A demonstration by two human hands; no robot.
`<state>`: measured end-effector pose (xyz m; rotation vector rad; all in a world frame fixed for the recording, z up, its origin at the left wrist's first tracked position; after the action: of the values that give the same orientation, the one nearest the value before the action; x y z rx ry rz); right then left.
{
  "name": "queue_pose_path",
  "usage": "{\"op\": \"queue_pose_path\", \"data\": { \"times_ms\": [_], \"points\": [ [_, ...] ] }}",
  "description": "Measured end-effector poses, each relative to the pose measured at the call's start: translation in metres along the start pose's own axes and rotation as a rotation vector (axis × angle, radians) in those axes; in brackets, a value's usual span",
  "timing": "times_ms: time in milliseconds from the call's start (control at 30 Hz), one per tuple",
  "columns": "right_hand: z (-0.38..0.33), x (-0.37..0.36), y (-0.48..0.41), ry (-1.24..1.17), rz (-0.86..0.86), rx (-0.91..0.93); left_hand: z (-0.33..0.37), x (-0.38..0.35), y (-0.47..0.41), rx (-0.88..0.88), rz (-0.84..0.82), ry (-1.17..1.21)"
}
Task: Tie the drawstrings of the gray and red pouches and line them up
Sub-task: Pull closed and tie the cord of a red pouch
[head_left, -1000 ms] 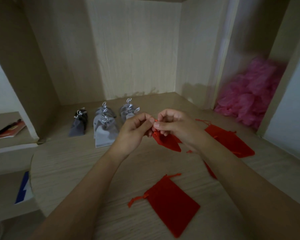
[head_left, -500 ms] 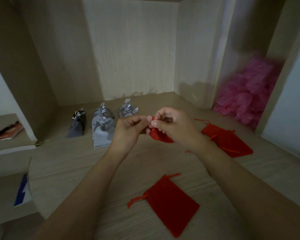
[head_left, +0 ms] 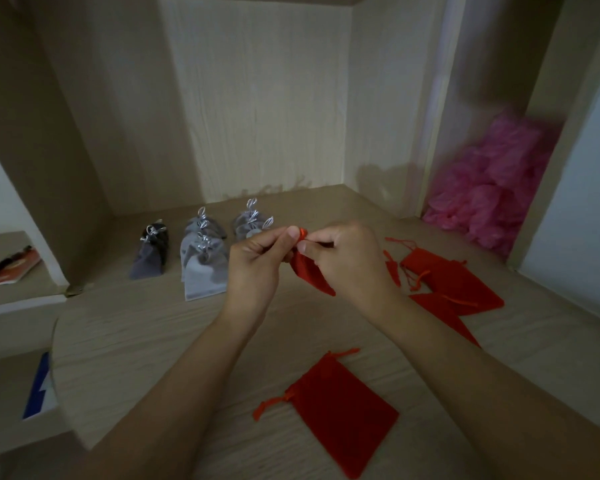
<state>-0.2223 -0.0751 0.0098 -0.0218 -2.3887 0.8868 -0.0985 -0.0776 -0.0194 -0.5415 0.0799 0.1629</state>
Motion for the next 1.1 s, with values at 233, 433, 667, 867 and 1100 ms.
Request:
{"op": "queue_pose_path", "data": {
  "times_ms": [233, 433, 667, 867, 1100],
  "points": [
    [-0.004, 0.007, -0.006, -0.101, -0.195, -0.03, -0.006, 0.004, -0.008, 0.208, -0.265, 0.289],
    [-0.002, 0.008, -0.01, 0.049, -0.333, -0.03, -0.003, 0.011, -0.009, 0.2, -0.369, 0.157],
    [-0.003, 0.01, -0.011, 0.231, -0.367, 0.055, 0.014, 0.012, -0.007, 0.03, -0.374, -0.155],
    [0.003, 0.006, -0.012, 0.305, -0.366, 0.048, 0.024, 0.012, -0.005, -0.146, -0.385, -0.374],
    [0.011, -0.003, -0.008, 0.457, -0.287, 0.021, 0.024, 0.005, -0.004, -0.519, -0.413, -0.869]
  ]
}}
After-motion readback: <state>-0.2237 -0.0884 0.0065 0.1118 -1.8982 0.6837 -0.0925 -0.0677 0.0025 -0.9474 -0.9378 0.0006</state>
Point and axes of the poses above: each hand's wrist, its own y-axis away from the middle knuckle, its own x-axis out of the back of the hand, z = x × y, the point moved 4 cm from there along -y, towards the middle knuckle
